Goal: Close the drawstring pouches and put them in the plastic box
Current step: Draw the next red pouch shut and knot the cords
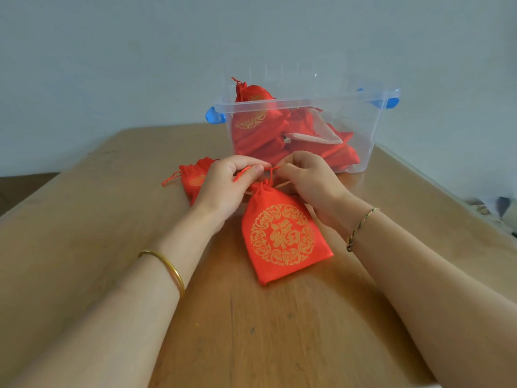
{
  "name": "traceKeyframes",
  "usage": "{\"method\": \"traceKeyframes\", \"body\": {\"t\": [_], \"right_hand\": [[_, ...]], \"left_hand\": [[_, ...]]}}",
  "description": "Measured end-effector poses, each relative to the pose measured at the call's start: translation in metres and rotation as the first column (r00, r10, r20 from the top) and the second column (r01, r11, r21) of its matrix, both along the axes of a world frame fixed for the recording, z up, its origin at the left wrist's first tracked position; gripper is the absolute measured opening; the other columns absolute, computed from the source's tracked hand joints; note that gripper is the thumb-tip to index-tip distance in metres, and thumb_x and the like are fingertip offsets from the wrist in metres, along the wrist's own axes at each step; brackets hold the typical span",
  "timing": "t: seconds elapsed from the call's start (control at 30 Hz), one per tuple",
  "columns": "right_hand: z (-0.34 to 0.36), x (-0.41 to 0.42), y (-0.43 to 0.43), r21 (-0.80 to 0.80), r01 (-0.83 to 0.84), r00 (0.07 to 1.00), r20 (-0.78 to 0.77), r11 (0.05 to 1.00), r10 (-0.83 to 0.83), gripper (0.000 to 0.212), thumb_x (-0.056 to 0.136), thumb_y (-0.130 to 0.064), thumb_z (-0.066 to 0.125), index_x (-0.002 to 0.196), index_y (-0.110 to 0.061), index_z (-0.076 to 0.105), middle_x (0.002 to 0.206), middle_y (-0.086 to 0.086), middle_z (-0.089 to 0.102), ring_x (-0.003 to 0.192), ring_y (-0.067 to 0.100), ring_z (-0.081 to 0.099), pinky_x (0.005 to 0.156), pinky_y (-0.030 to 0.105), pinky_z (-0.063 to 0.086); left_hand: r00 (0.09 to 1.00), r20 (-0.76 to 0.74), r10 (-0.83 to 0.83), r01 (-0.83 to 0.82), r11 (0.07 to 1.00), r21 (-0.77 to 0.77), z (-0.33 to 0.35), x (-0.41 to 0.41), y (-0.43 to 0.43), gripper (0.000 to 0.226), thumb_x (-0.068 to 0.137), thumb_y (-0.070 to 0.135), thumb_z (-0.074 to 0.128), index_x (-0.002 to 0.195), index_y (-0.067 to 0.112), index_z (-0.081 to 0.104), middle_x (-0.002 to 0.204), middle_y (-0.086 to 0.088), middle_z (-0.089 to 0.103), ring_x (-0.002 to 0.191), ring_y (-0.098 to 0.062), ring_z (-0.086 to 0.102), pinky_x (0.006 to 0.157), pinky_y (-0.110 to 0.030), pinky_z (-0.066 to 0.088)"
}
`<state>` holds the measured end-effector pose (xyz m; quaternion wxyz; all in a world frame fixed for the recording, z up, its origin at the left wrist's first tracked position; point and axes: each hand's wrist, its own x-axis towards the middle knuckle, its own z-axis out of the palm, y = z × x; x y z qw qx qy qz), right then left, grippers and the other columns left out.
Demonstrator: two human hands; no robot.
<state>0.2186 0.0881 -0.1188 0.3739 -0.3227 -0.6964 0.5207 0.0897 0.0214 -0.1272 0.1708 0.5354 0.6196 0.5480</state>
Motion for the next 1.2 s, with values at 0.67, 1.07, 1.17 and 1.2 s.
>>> {"method": "traceKeyframes", "body": {"t": [0.67,1.07,1.17,1.2], "right_hand": [[-0.01,-0.002,0.012,0.041,0.21,0.978,-0.015,0.977,-0.21,0.014,0.085,-0.006,0.051,0.075,-0.016,0.053,0.068,-0.001,0.061,0.061,0.011,0.05,0.059,0.028,0.04],[-0.009,0.013,0.028,0.297,0.293,0.892,0.257,0.909,-0.371,0.01,0.078,-0.008,0.047,0.075,-0.007,0.056,0.077,0.009,0.06,0.08,0.034,0.06,0.072,0.043,0.052],[-0.011,0.01,0.023,0.403,0.235,0.866,0.327,0.885,-0.379,0.007,0.081,-0.012,0.048,0.079,-0.013,0.055,0.089,0.008,0.062,0.09,0.03,0.057,0.073,0.035,0.045],[-0.012,0.008,0.021,0.43,0.215,0.857,0.348,0.877,-0.38,0.009,0.082,-0.013,0.048,0.082,-0.013,0.057,0.094,0.009,0.063,0.092,0.03,0.056,0.074,0.035,0.044]], "left_hand": [[0.966,0.136,0.221,-0.214,0.975,-0.063,0.0,-0.003,-0.001,0.025,0.096,0.018,0.045,0.076,0.019,0.06,0.075,-0.002,0.065,0.067,-0.015,0.062,0.056,-0.026,0.052],[0.948,0.256,0.192,-0.165,0.979,-0.122,0.011,-0.001,0.003,0.037,0.093,0.016,0.045,0.056,0.014,0.049,0.078,0.0,0.068,0.076,-0.018,0.064,0.063,-0.026,0.044],[0.842,0.537,-0.053,0.013,0.997,0.079,0.017,0.004,0.0,0.039,0.091,0.013,0.05,0.052,0.014,0.05,0.089,-0.003,0.071,0.082,-0.017,0.065,0.069,-0.027,0.046],[0.807,0.579,-0.115,0.05,0.991,0.127,0.018,0.005,-0.002,0.038,0.091,0.014,0.05,0.054,0.013,0.051,0.089,-0.003,0.071,0.083,-0.015,0.066,0.068,-0.024,0.047]]}}
